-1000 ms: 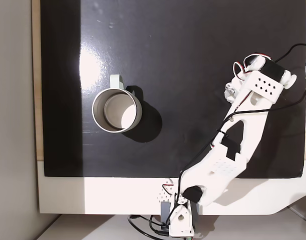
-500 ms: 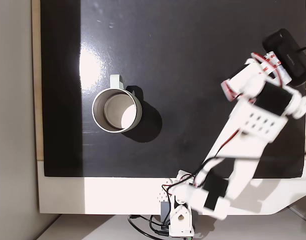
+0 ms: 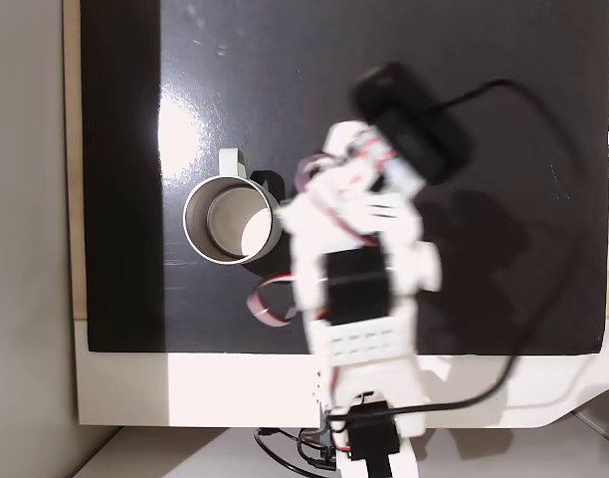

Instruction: Grasp a gauze and put it in the cup.

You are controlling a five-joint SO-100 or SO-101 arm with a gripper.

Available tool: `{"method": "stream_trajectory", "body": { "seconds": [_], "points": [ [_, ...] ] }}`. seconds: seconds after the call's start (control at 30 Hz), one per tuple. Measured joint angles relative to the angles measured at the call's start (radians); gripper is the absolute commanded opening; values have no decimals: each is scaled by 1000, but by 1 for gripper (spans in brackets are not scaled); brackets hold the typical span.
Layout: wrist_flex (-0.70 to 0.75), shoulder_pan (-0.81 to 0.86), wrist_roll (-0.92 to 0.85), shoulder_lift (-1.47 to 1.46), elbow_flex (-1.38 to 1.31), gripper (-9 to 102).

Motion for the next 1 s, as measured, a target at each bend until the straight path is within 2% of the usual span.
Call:
{"method": "stream_trajectory", "body": {
  "seconds": [0.33,0.63,0.7,0.8,0.9,1.0],
  "points": [
    [2,-390,272,-26,81,0],
    [2,-477,316,-61,141,0],
    [2,-480,316,-61,152,8],
    [2,-477,316,-64,172,28],
    [2,-479,316,-64,181,36],
    [2,-494,316,-64,184,36]
  ]
}}
